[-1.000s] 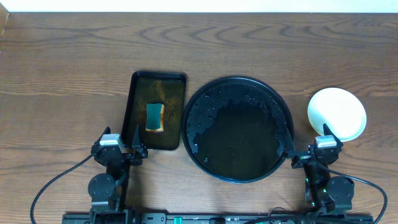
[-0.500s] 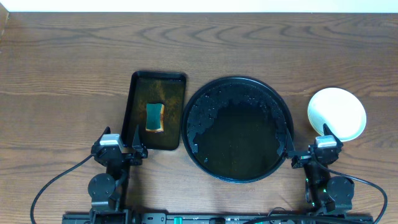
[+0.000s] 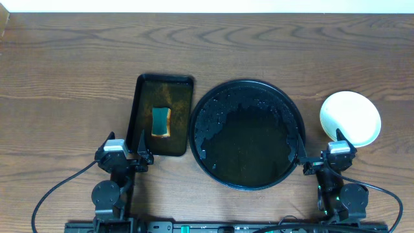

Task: Clean dirty plates on tray and stack at the side

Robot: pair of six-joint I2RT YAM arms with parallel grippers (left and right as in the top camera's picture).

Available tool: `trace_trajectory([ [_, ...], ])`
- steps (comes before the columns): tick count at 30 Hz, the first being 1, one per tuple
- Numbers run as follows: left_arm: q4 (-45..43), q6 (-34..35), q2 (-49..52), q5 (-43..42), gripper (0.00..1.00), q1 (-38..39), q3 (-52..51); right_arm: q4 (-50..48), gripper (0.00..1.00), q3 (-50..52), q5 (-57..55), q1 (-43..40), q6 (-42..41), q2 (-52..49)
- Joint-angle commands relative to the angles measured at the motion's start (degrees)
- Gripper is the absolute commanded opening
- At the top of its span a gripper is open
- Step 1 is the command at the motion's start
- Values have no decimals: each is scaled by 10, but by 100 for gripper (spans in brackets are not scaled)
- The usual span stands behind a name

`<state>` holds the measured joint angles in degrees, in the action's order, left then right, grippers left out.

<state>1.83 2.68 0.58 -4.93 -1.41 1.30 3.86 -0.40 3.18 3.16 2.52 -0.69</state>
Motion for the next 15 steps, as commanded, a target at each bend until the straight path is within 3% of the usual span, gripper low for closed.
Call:
trace_trajectory([
  [1,17,-12,-3,-4,84,-3,-11,2,99,1,1,2,-7,3],
  [15,17,-12,-3,-4,84,-3,-11,2,99,1,1,2,-7,3],
])
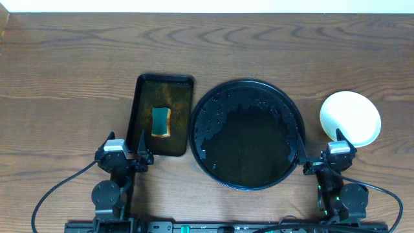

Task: Clean dirty plates on tray and stack at the side

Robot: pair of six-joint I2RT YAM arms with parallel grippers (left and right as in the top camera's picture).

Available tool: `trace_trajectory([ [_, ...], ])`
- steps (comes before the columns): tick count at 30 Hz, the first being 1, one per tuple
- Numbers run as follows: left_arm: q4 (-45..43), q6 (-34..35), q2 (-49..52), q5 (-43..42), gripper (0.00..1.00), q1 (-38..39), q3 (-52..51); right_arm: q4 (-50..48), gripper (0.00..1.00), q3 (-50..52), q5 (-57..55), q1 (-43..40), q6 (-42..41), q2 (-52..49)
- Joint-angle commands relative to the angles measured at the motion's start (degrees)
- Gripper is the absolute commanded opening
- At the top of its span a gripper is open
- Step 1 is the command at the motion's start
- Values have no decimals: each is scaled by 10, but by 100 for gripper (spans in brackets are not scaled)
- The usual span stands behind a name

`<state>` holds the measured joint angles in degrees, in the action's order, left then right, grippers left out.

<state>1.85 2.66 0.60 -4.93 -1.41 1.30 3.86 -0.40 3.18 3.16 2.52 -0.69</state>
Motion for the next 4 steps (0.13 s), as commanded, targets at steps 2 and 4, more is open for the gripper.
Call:
trace_trajectory([
  [2,17,-11,-4,-4,84,-3,-11,2,99,1,1,2,-7,3],
  [4,17,-11,-4,-4,84,-3,-11,2,99,1,1,2,-7,3],
])
